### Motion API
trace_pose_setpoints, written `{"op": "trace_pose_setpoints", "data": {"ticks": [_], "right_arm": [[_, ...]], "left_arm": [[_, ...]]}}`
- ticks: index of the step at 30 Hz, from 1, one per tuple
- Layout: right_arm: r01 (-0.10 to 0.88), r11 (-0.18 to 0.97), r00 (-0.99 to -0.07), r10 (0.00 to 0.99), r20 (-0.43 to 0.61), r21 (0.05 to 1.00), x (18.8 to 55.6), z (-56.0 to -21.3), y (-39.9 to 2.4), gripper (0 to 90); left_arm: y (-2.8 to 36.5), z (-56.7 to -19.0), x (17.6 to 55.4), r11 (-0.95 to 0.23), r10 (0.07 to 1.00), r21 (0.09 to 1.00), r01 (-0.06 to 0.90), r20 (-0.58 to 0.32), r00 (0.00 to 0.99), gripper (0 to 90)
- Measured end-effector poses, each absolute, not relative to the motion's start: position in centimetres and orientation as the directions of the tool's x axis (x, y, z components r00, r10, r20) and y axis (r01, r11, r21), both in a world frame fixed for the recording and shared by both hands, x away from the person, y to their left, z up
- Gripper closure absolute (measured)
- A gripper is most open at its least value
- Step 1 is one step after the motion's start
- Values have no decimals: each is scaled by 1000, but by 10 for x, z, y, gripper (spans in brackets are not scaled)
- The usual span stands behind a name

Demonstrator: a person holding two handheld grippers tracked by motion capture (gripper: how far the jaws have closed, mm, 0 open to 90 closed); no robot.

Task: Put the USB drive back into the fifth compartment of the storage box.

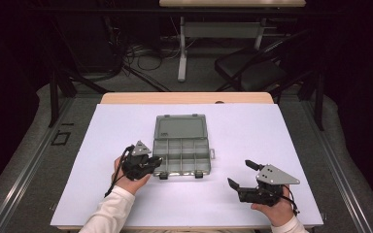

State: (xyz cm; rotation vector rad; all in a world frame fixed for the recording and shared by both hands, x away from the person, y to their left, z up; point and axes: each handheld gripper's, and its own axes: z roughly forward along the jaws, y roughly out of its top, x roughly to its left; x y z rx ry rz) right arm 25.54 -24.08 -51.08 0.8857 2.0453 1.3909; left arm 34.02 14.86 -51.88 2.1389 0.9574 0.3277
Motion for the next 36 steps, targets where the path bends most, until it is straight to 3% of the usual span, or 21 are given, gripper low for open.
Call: {"op": "trace_pose_setpoints", "data": {"ticks": [36], "right_arm": [[232, 259, -663, 747, -42, 937, 256, -512, -241, 148]], "left_arm": [[147, -526, 346, -444, 729, 717, 538, -60, 682, 787]]}}
